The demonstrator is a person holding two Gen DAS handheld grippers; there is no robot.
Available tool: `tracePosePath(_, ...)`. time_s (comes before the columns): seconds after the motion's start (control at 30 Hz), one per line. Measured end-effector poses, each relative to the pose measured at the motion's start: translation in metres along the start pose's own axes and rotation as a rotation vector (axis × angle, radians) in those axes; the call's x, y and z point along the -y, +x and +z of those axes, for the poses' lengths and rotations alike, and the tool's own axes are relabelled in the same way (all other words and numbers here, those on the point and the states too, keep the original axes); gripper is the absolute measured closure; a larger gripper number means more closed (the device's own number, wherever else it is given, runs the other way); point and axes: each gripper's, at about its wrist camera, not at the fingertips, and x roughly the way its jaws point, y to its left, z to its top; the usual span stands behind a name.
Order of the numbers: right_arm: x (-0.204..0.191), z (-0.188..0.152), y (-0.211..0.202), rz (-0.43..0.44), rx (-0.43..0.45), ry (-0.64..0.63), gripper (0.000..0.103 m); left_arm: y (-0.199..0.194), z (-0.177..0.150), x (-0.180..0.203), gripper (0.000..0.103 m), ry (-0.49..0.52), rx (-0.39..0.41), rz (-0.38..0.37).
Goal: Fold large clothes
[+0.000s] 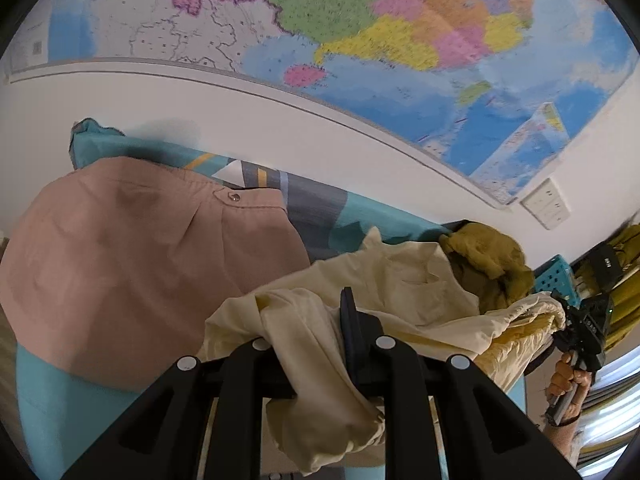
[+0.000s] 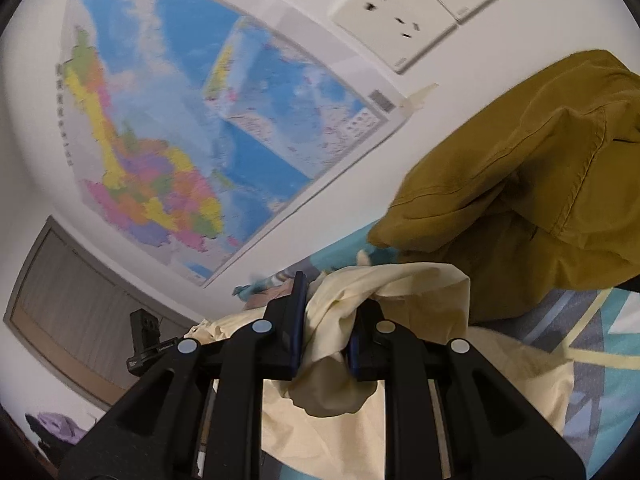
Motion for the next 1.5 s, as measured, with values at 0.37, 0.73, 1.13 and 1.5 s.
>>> tracePosePath(0.37, 0.039, 0.018, 0.043, -0.088, -0.028, 0.100, 0.084, 0.061, 0.025, -0.001, 0.086, -0.003, -0.068, 0.142)
tracePosePath(0.73, 0.039, 0.003, 0.036, -0.040, 0.023, 0.126, 0.030, 0.110, 0.033, -0.012, 0.085, -0.048, -0.149, 0.216)
tracePosePath(1.13, -0.048, -0.073, 0.117, -0.461, -0.154, -0.610, 0.031, 0.104, 0.032, -0.008, 0.076, -0.057, -0.115, 0.173)
tracePosePath(1.5, -0.032, -0.055, 0.132, -0.541, -0.119, -0.627, 0.100, 0.018, 0.004, -0.001, 0.046, 0.004, 0.080, -0.067)
